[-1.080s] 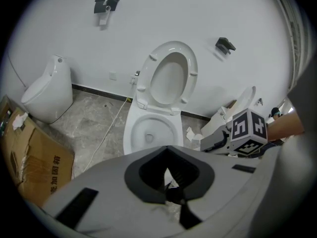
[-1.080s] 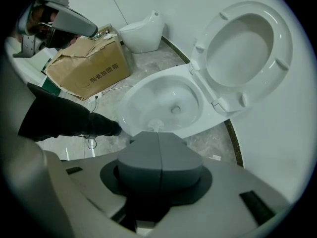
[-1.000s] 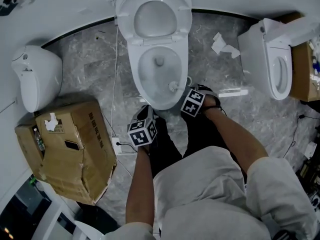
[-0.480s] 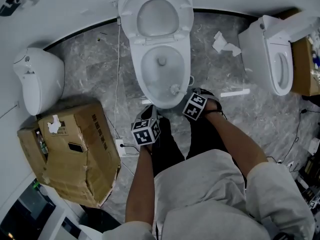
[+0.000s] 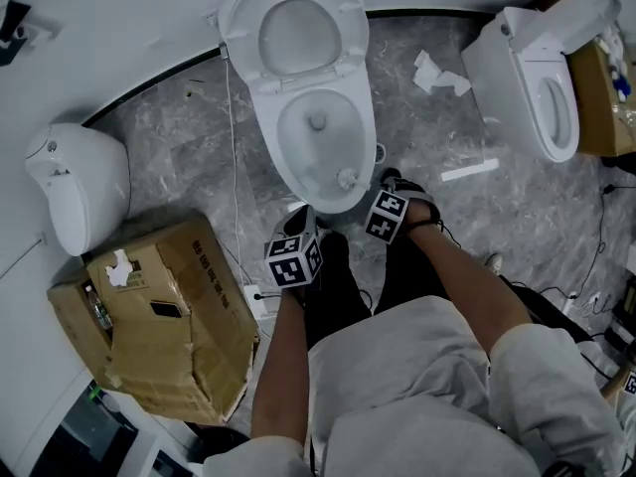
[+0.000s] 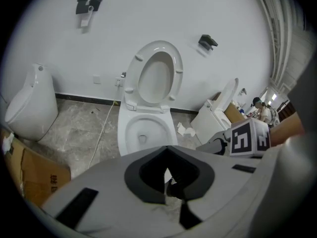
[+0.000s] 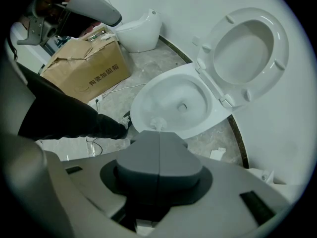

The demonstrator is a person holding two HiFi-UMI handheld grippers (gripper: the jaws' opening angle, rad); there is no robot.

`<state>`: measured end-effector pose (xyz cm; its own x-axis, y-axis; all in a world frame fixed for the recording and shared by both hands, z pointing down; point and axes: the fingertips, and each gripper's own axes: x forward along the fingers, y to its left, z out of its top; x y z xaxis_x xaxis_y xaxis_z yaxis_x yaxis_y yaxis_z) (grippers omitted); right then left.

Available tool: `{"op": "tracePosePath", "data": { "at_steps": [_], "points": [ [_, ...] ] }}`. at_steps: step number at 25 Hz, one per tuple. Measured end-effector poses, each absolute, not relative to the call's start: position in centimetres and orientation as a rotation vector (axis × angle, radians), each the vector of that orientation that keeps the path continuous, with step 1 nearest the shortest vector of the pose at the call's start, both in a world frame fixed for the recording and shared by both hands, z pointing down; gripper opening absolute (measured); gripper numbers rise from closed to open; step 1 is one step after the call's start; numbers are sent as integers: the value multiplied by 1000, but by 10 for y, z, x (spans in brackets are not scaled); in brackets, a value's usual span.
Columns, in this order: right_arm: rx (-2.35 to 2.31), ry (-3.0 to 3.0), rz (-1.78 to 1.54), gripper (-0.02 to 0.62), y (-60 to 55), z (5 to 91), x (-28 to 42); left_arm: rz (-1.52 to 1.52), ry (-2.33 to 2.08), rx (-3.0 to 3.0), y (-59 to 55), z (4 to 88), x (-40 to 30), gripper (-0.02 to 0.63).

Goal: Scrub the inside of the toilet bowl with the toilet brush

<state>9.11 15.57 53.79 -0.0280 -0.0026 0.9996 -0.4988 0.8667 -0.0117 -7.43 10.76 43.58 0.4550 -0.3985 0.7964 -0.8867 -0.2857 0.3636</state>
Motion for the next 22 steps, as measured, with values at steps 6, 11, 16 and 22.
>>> {"op": "tracePosePath", "data": {
  "at_steps": [6, 11, 16, 22],
  "points": [
    [461, -1541, 467, 179, 168, 536, 78, 800, -1017, 1923, 105, 443, -78, 23],
    [521, -1537, 514, 179, 181, 532, 71, 827, -943, 1941, 110, 449, -81, 23],
    [534, -1516, 517, 179, 188, 531, 56, 851, -890, 1956, 117, 458, -92, 23],
    [521, -1512, 570, 181, 199, 527, 45, 780, -908, 1886, 132, 475, -96, 23]
  ]
}}
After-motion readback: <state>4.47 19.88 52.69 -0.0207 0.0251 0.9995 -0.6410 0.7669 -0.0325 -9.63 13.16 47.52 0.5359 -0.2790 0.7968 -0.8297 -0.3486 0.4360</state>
